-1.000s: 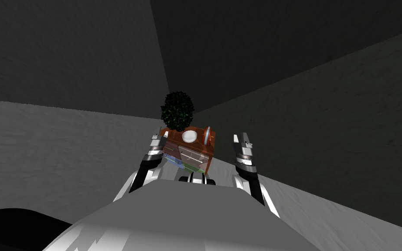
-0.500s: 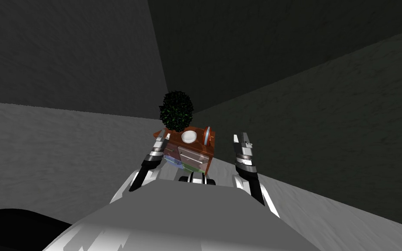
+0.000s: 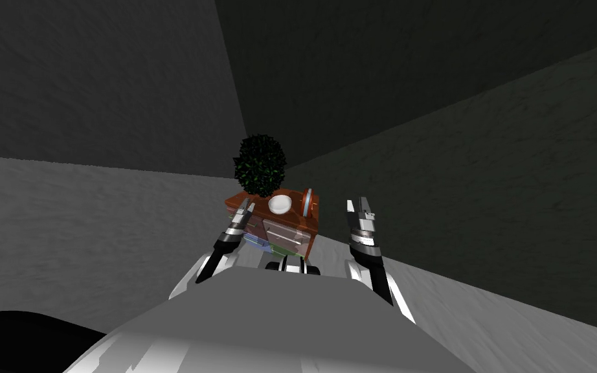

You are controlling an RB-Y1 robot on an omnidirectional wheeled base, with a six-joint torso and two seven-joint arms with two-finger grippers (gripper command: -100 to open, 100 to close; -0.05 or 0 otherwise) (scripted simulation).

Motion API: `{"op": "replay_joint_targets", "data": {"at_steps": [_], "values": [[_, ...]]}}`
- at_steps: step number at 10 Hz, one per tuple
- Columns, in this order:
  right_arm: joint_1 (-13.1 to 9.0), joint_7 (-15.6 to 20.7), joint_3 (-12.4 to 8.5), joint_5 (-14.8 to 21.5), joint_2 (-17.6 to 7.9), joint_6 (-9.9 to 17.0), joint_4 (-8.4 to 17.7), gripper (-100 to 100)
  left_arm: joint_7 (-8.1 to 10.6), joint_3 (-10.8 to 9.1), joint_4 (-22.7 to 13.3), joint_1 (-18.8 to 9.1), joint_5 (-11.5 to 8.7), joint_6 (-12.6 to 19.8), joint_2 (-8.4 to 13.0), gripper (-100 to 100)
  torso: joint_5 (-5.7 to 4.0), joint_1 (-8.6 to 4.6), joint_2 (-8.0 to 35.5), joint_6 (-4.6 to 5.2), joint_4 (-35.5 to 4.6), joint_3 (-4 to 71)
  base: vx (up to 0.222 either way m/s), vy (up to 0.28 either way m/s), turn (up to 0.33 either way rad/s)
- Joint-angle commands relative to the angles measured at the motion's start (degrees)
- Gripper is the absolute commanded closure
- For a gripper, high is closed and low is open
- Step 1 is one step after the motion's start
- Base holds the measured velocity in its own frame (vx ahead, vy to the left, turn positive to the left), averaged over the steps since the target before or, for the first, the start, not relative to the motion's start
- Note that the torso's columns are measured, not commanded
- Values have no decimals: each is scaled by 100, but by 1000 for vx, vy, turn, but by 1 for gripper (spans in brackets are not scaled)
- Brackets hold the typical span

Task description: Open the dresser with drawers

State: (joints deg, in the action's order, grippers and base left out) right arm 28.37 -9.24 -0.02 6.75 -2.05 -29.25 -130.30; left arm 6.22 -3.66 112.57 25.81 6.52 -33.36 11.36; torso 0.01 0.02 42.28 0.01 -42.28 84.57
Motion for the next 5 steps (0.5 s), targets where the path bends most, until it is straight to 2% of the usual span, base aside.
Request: {"op": "replay_joint_targets", "data": {"at_steps": [1,4,5], "values": [[0,0,0,0,0,0,0,0,-51,16,-431,10,1,-256,99,-100,0,1,3,-1,-1,-2,3,12,-34],[0,0,0,0,0,0,0,0,-126,35,-904,-61,9,-587,178,-100,-2,-5,1,-1,-1,-1,5,12,-36],[0,0,0,0,0,0,0,0,-126,35,-1009,-61,9,-587,178,-100,0,0,-2,0,0,1,4,13,-38]]}}
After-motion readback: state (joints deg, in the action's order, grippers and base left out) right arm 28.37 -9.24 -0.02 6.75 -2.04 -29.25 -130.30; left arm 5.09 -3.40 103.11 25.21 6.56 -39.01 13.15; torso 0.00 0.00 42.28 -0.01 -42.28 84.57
